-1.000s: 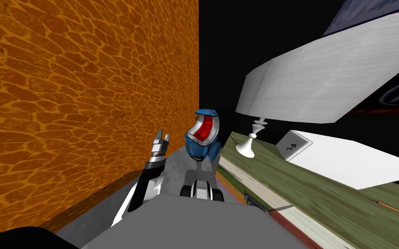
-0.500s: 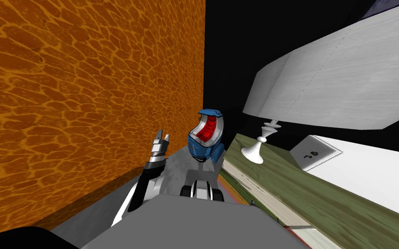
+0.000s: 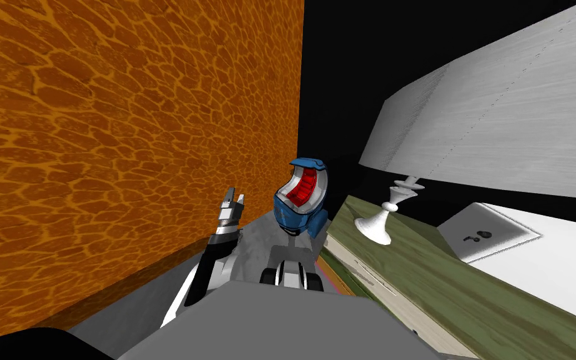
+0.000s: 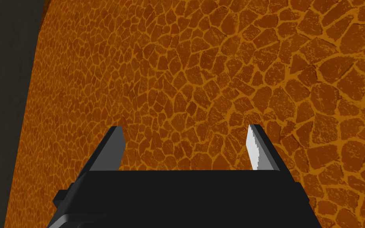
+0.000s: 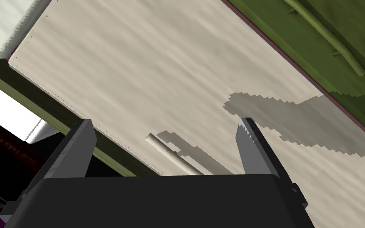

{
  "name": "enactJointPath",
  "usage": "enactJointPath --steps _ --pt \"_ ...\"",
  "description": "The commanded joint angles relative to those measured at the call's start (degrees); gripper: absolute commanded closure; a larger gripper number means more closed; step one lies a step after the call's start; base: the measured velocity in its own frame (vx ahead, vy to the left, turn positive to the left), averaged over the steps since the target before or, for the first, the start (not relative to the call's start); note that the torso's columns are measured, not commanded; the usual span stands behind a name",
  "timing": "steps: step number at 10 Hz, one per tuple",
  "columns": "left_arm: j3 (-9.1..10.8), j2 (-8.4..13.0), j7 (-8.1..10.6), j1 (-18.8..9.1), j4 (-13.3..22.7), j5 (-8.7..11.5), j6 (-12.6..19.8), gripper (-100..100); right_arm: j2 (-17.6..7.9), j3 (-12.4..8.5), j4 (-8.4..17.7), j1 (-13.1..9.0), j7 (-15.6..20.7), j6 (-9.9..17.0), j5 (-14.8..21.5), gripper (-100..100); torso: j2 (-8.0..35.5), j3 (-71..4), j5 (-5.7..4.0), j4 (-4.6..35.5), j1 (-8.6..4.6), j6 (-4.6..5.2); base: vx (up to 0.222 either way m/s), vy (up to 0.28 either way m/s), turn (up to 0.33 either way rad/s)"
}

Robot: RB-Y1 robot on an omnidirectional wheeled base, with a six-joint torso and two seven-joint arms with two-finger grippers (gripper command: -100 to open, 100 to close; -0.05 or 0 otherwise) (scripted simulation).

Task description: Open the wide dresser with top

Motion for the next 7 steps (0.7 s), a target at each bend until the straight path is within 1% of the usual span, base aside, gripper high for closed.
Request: enactJointPath --steps 1,2,3,4,5,6,7 --pt "0.0 0.0 0.0 0.0 0.0 0.0 0.0 0 0.2 0.6 4.5 -0.4 -0.5 3.8 3.8 -100 0.0 0.0 -0.01 0.0 0.0 -0.04 0.037 -0.011 0.083" --pt "0.0 0.0 0.0 0.0 0.0 0.0 0.0 0 0.4 1.0 6.2 -0.6 -0.6 5.8 5.9 -100 0.0 0.0 -0.01 0.0 -0.01 0.0 0.043 -0.01 0.159" --pt "0.0 0.0 0.0 0.0 0.0 0.0 0.0 0 0.4 1.0 7.6 -0.6 -0.6 6.6 6.6 -100 0.0 0.0 -0.01 0.0 0.0 -0.03 0.034 -0.008 0.092" --pt "0.0 0.0 0.0 0.0 0.0 0.0 0.0 0 0.6 1.5 9.7 -0.9 -0.8 8.7 8.9 -100 0.1 0.0 0.0 0.0 0.02 0.0 0.04 -0.008 0.115" --pt "0.0 0.0 0.0 0.0 0.0 0.0 0.0 0 0.6 1.5 10.6 -0.9 -0.8 9.2 9.2 -100 0.0 0.0 0.0 0.0 0.02 -0.03 0.034 -0.007 0.093" --pt "0.0 0.0 0.0 0.0 0.0 0.0 0.0 0 0.8 1.9 13.3 -1.1 -1.0 11.5 11.6 -100 0.0 0.0 0.0 0.0 0.01 -0.01 0.035 -0.006 0.173" --pt "0.0 0.0 0.0 0.0 0.0 0.0 0.0 0 0.8 1.9 13.6 -1.1 -1.0 11.6 11.6 -100 0.0 0.0 0.0 0.0 0.02 -0.03 0.031 -0.005 0.062"
